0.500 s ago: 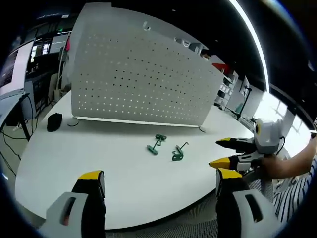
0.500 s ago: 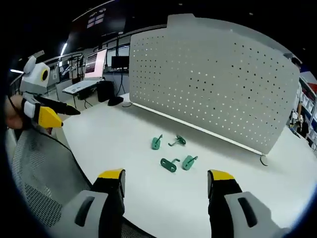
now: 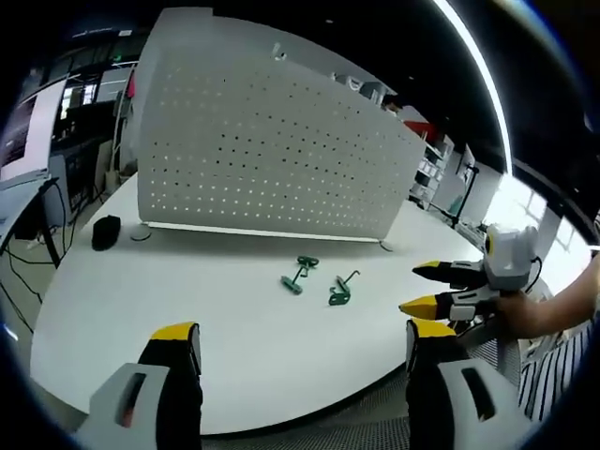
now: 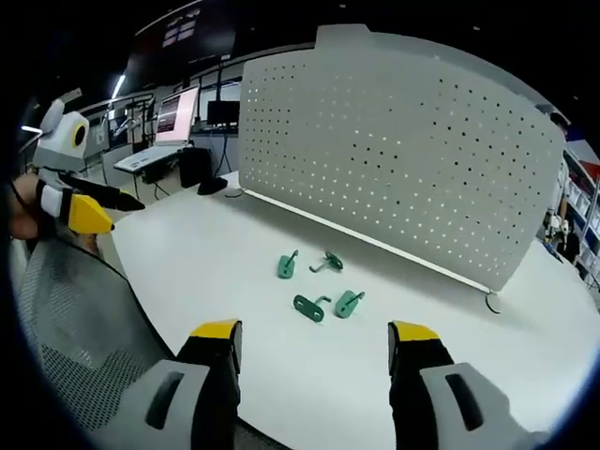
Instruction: Insert the hook assembly into the mounting plate slot until the hook locks in place.
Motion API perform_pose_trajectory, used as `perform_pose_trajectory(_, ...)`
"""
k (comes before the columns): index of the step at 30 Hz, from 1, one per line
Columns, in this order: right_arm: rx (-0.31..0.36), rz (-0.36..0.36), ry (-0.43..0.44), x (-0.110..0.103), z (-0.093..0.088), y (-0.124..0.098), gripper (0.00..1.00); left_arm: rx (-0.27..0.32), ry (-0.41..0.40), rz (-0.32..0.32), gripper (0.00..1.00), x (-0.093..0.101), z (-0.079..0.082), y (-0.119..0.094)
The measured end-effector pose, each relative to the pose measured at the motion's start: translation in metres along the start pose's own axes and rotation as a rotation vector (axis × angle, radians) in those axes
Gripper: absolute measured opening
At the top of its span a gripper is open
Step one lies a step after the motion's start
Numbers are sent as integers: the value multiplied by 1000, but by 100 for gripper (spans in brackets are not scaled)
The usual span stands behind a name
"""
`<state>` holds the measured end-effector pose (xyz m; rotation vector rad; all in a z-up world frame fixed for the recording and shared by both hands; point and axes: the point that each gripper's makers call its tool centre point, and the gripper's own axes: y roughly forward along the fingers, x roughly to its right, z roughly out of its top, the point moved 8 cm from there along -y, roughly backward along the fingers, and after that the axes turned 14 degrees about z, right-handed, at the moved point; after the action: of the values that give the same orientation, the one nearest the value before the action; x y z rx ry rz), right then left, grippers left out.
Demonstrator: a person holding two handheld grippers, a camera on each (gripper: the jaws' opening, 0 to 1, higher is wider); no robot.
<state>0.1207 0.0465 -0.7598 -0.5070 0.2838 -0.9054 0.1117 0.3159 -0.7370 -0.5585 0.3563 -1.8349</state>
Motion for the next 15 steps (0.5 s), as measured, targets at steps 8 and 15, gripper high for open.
perform_pose_trajectory(8,7,-7,11,0,1,0,60,15,21,-9,91,0,1,-2)
perform_pose_trajectory(15,0,23,13,-7,0,1,60,28,20,-28,92,0,1,-4)
